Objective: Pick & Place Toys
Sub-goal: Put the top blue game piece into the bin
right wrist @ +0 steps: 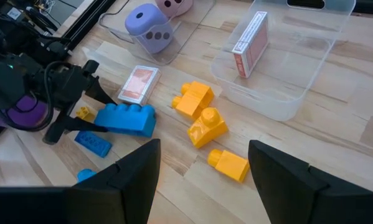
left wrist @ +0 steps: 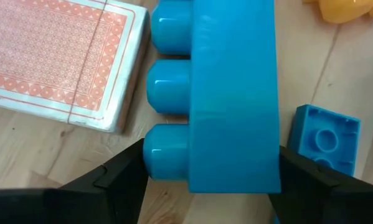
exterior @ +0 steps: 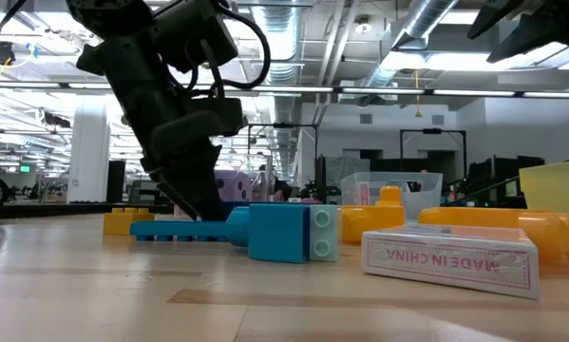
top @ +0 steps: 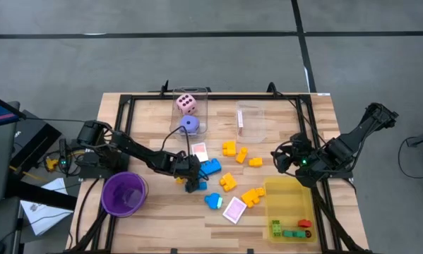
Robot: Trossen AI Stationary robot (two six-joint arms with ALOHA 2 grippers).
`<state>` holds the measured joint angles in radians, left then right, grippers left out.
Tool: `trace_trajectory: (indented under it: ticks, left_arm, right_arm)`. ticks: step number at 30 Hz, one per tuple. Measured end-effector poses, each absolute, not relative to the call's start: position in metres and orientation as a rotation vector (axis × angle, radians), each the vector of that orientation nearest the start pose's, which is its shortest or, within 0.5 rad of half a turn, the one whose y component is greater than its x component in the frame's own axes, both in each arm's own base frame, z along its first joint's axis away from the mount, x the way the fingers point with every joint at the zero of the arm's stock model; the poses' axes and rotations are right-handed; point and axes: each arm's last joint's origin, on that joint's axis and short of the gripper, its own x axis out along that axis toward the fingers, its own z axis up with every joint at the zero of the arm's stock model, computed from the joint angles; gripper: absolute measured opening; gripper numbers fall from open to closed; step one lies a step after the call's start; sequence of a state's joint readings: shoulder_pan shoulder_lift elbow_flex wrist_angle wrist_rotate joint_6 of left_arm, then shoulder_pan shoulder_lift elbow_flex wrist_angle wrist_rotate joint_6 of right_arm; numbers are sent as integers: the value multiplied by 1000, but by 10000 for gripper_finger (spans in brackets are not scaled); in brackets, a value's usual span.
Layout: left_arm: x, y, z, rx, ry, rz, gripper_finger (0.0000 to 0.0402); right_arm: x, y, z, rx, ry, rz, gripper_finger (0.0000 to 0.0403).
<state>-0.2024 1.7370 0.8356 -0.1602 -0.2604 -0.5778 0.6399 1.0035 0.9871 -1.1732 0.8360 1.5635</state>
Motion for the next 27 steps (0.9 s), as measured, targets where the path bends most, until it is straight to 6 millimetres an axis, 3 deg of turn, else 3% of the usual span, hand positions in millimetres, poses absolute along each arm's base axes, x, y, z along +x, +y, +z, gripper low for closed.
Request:
trace_trajectory:
  ticks: [11, 27]
  left_arm:
    - [309, -56, 135, -315, 900, 327, 263]
    - [300, -49, 200, -401, 640, 291, 265]
  right_arm:
    - [138, 76, 301, 659, 499, -736, 235]
    - [138, 76, 301, 659, 497, -737, 235]
